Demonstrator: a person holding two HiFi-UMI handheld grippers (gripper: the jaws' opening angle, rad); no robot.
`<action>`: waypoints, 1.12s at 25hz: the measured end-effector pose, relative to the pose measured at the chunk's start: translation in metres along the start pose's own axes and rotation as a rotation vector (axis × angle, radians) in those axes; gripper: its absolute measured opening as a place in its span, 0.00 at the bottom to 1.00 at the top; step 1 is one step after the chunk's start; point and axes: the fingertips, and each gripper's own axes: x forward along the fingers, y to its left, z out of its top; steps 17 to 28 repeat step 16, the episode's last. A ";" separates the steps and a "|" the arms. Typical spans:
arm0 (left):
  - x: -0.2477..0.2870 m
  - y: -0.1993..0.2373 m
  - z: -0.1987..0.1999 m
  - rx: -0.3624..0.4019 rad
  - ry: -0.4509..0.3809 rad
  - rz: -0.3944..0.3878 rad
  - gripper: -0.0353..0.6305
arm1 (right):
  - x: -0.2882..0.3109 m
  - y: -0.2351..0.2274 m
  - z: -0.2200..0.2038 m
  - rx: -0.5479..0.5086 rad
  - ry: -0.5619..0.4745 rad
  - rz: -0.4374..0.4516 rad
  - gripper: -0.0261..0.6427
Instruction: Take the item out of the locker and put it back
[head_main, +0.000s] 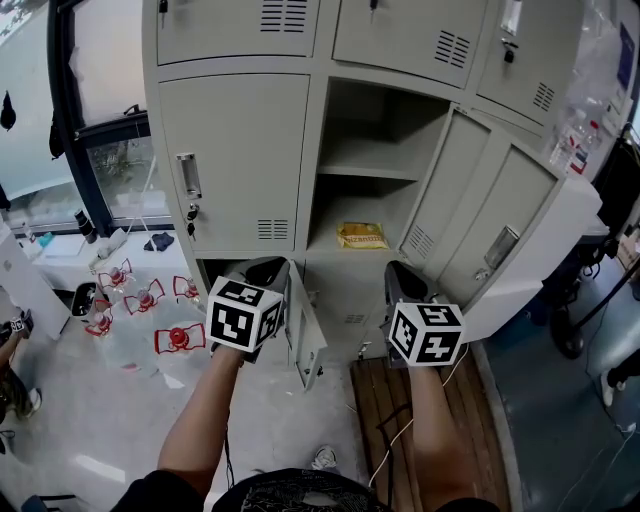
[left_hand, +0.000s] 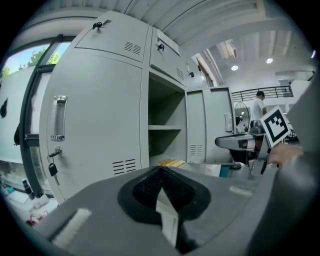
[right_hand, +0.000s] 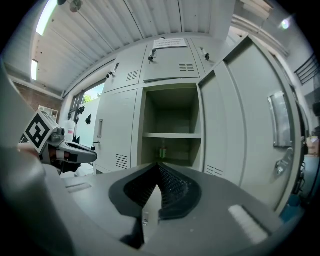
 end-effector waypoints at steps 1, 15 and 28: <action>0.000 0.000 0.001 0.001 -0.001 -0.001 0.05 | 0.000 0.000 0.000 0.000 -0.001 0.001 0.07; 0.005 -0.007 0.004 0.006 -0.003 -0.011 0.05 | 0.001 -0.001 0.001 -0.005 -0.006 0.007 0.07; 0.006 -0.007 0.004 0.006 -0.003 -0.012 0.05 | 0.001 -0.001 0.001 -0.004 -0.006 0.009 0.07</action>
